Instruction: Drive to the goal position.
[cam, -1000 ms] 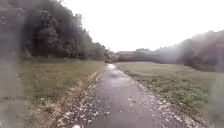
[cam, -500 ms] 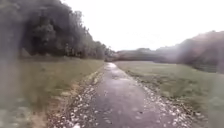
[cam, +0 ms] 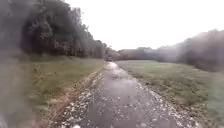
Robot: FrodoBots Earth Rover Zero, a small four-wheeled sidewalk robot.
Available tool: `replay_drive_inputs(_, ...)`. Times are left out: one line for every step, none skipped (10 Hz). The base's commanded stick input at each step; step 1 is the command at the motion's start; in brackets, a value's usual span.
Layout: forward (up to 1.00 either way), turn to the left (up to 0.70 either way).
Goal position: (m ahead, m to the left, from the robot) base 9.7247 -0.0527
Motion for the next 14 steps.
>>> replay_drive_inputs(0.70, 0.00)
replay_drive_inputs(0.70, 0.00)
replay_drive_inputs(0.70, 0.00)
replay_drive_inputs(0.70, 0.00)
replay_drive_inputs(0.70, 0.00)
replay_drive_inputs(0.70, 0.00)
replay_drive_inputs(0.70, 0.00)
replay_drive_inputs(0.70, 0.00)
replay_drive_inputs(0.70, 0.00)
replay_drive_inputs(0.70, 0.00)
replay_drive_inputs(0.70, 0.00)
replay_drive_inputs(0.70, 0.00)
replay_drive_inputs(0.70, 0.00)
replay_drive_inputs(0.70, 0.00)
